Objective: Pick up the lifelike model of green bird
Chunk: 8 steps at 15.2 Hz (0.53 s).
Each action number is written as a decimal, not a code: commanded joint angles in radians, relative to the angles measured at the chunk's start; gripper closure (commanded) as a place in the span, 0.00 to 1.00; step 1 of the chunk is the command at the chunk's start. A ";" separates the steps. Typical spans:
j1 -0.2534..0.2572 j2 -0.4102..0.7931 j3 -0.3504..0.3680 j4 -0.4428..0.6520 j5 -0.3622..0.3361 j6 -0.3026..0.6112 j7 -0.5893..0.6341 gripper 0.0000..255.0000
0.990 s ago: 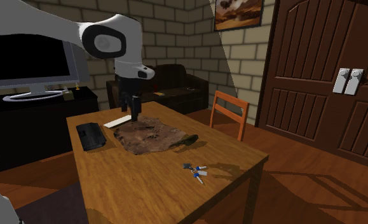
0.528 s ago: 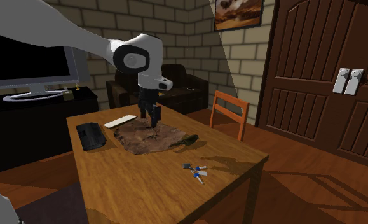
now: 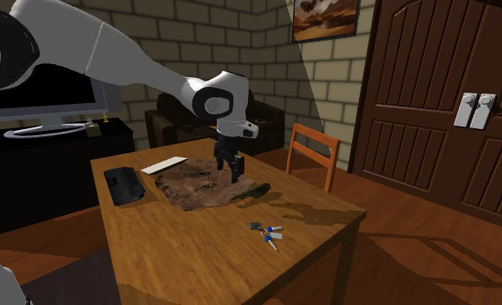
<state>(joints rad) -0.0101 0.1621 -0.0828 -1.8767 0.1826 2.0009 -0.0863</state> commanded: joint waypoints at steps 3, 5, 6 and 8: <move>-0.013 0.162 -0.003 0.152 0.016 0.012 -0.009 0.00; -0.019 0.243 -0.003 0.236 0.022 0.011 -0.009 0.00; -0.022 0.284 -0.002 0.281 0.025 0.009 -0.008 0.00; -0.027 0.342 -0.002 0.347 0.029 0.002 -0.006 0.00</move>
<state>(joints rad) -0.0358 0.4704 -0.0852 -1.5718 0.2100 2.0095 -0.0954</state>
